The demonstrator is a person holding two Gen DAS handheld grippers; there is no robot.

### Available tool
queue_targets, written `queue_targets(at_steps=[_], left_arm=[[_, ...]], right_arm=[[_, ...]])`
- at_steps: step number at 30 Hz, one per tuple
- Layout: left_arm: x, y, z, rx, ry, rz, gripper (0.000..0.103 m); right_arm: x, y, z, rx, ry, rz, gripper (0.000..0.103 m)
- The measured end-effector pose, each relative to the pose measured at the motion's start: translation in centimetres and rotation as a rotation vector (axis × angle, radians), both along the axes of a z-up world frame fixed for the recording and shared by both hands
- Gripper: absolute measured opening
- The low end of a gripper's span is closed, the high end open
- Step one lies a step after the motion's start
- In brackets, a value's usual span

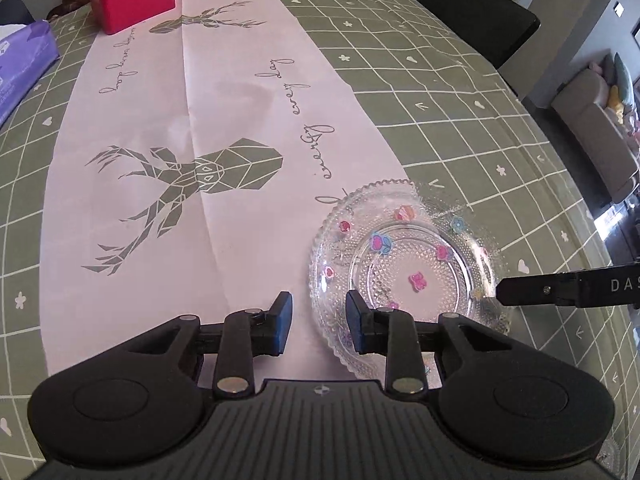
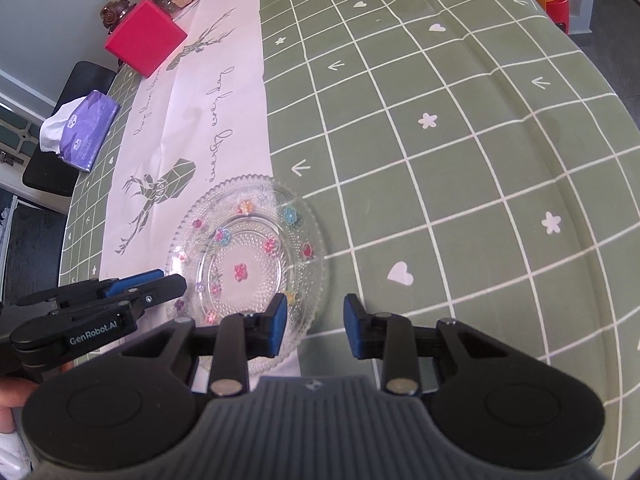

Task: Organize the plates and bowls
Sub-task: 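Move both grippers to the rim of the second glass plate, then close both grippers on the dotted glass plate rim and lift it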

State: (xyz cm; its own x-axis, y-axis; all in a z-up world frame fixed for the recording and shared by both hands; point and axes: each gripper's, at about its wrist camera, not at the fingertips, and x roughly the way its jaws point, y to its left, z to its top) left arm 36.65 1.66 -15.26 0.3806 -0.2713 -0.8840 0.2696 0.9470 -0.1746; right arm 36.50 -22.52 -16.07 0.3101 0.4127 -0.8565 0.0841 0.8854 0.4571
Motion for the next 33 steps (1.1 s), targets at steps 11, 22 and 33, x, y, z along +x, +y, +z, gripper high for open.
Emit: queue_targets(at_steps=[11,22,33], left_arm=[[0.0,-0.1,-0.2,-0.042,-0.007,0.012,0.024],[-1.0,-0.9,1.5,-0.025,-0.031,0.025,0.024],[-5.5,-3.3,7.7,-0.051,-0.081,0.019,0.024]], right_arm=[[0.6,0.0,-1.0,0.028,-0.013,-0.021,0.009],[-0.3,-0.7,0.0,0.04,-0.038,-0.024,0.009],[-4.4,-3.4,5.8,0.03,-0.124,-0.018,0.009]])
